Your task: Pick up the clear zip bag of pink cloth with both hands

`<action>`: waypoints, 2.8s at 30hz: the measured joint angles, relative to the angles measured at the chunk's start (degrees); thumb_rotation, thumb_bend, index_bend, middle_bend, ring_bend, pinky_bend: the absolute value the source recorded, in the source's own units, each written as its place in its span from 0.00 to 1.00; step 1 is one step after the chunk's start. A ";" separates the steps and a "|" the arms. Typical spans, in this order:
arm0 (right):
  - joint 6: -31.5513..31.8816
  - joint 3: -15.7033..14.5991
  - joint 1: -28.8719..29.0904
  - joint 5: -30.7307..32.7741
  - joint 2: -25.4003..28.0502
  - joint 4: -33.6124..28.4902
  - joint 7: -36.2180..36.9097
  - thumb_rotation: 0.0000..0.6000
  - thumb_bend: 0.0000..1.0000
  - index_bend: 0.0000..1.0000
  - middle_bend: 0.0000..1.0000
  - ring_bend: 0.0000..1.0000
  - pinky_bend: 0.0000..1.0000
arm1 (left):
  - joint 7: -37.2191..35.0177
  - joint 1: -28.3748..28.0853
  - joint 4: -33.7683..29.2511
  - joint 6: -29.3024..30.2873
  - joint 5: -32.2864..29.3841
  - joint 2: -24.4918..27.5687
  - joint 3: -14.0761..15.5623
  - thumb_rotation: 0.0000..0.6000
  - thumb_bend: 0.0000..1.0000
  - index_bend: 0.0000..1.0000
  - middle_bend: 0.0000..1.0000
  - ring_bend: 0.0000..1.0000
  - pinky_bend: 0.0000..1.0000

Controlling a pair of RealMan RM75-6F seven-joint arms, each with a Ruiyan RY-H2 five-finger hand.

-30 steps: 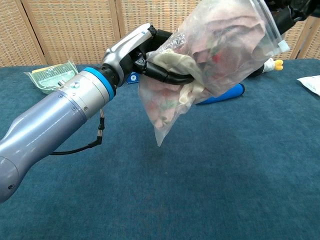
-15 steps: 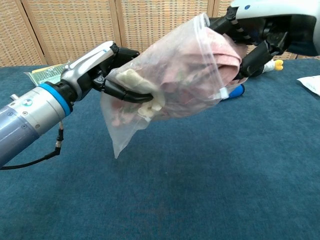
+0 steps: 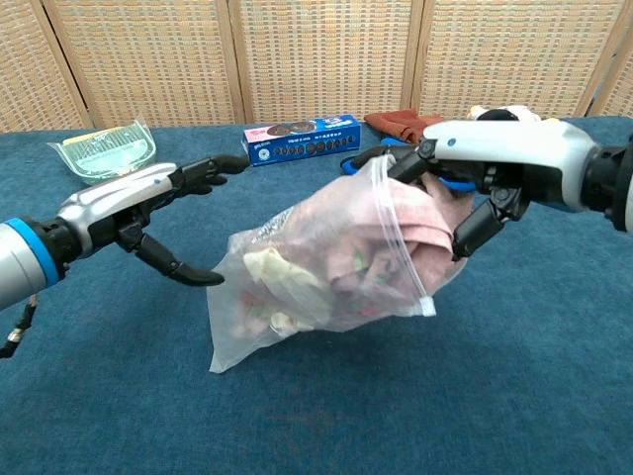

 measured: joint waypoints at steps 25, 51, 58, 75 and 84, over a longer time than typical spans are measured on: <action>-0.70 -3.92 -0.80 -10.73 0.12 6.56 10.05 1.00 0.80 0.71 0.01 0.00 0.00 | 14.39 -8.77 13.07 -10.86 2.90 -2.30 -0.69 1.00 0.18 0.14 0.00 0.00 0.00; -0.03 -3.63 -0.75 -10.12 0.74 5.25 10.22 1.00 0.80 0.71 0.01 0.00 0.00 | 3.30 -9.66 24.26 -6.85 5.31 -13.71 -0.57 1.00 0.48 0.61 0.00 0.00 0.00; 1.47 -3.12 -1.13 -9.76 1.22 4.80 8.71 1.00 0.80 0.71 0.02 0.00 0.00 | 3.88 -8.81 23.72 -5.77 4.93 -11.34 -0.71 1.00 0.48 0.63 0.00 0.00 0.00; 6.32 0.84 -2.87 -6.78 8.41 5.80 5.80 1.00 0.79 0.71 0.03 0.00 0.00 | -4.42 -0.13 29.83 -0.72 0.16 5.05 -1.74 1.00 0.47 0.64 0.00 0.00 0.00; 6.97 -0.46 -5.22 -6.37 8.83 11.36 9.32 1.00 0.46 0.47 0.01 0.00 0.00 | -14.88 5.00 35.06 -2.64 -0.95 8.39 0.14 1.00 0.43 0.18 0.00 0.00 0.00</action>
